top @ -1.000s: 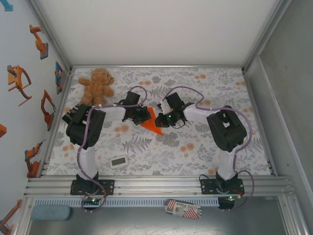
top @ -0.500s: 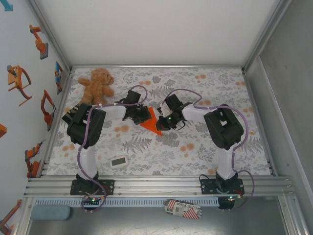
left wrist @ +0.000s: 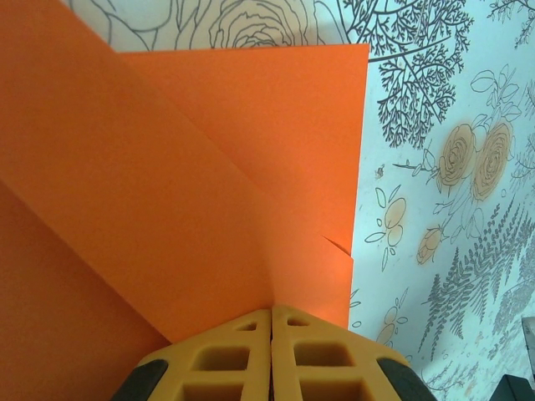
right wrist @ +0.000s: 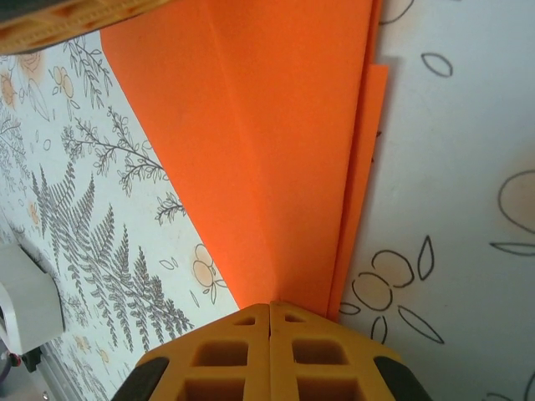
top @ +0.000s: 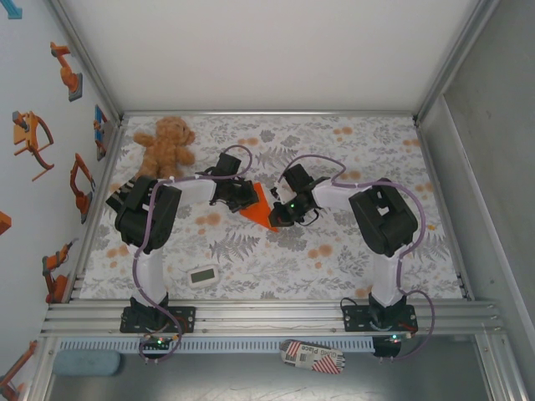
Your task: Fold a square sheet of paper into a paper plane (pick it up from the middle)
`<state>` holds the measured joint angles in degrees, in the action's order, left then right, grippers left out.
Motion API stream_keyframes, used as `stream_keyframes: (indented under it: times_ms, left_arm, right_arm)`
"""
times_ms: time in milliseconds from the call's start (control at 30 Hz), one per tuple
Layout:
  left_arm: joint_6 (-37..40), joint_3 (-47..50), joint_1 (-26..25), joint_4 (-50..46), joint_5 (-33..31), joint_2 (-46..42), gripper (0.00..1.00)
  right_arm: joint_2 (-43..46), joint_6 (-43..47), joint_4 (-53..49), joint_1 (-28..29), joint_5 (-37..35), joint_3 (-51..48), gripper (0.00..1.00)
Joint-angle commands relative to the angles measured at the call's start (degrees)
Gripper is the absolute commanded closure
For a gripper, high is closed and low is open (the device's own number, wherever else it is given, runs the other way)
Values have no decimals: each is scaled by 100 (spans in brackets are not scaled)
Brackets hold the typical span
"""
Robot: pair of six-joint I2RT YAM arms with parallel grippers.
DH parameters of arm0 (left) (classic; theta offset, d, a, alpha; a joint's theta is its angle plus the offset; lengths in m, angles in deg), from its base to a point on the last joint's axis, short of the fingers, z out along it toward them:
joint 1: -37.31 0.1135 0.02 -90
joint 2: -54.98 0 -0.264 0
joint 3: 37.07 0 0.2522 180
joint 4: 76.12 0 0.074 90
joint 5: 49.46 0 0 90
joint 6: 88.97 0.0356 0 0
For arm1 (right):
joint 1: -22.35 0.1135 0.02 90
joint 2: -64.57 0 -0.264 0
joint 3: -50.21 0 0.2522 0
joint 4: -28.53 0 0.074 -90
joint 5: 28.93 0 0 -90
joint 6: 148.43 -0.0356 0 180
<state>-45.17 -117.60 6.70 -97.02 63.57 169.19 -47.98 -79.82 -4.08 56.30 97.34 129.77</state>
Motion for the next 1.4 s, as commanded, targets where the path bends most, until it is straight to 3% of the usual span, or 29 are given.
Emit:
stream_keyframes:
  times_ms: [0,433,600,767,1100,1367]
  left_arm:
    - [102,146,41,-747,-681,461,93]
    - [89,111,83,-947,-737,575,93]
    - [133,111,94,-945,-702,569,93]
    - [177,80,82,-935,-607,577,93]
    - [207,-27,25,-968,-502,620,93]
    - [273,-230,29,-1092,-384,567,93]
  right_arm:
    - [194,131,-466,27,-130,-179,99]
    - [452,121,-475,23,-323,-867,99]
    - [875,-344,177,6,-321,-1279,99]
    - [1367,-588,674,15,-408,-1061,99]
    - [198,-505,530,89,-370,231,100]
    - [-224,-171,206,116,-498,410,100]
